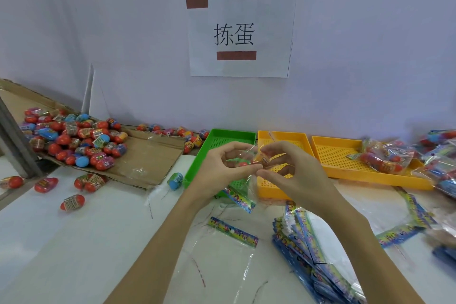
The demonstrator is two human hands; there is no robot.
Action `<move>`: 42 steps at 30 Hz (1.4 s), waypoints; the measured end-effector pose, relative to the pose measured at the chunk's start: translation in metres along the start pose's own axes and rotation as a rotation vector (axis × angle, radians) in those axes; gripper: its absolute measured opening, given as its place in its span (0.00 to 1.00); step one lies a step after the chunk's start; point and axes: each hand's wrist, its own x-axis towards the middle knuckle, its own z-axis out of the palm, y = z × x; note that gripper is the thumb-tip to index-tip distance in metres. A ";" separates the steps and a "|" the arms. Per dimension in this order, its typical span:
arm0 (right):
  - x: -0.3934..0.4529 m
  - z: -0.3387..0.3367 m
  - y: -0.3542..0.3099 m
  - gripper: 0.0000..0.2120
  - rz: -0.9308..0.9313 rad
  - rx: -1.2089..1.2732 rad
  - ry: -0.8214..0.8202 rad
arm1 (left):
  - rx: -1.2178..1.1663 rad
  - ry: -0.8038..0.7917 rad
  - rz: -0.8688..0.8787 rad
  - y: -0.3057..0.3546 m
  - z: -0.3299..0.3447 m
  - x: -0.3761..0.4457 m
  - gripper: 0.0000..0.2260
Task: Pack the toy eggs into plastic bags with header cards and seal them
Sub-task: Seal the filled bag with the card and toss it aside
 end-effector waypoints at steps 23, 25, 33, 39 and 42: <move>0.000 -0.002 -0.004 0.04 -0.057 -0.026 -0.031 | -0.109 -0.102 -0.042 0.003 -0.009 0.001 0.17; -0.001 0.002 -0.005 0.06 -0.059 -0.036 -0.008 | -0.112 -0.076 -0.034 0.002 -0.009 0.002 0.16; -0.005 0.010 -0.009 0.12 -0.085 -0.042 -0.048 | -0.129 -0.007 0.027 0.002 -0.009 0.002 0.12; -0.003 0.007 -0.006 0.15 -0.085 -0.079 0.045 | -0.061 -0.072 -0.021 0.006 -0.006 0.001 0.18; -0.003 0.002 -0.004 0.15 -0.071 -0.075 0.073 | 0.011 -0.145 -0.067 0.005 -0.007 0.001 0.20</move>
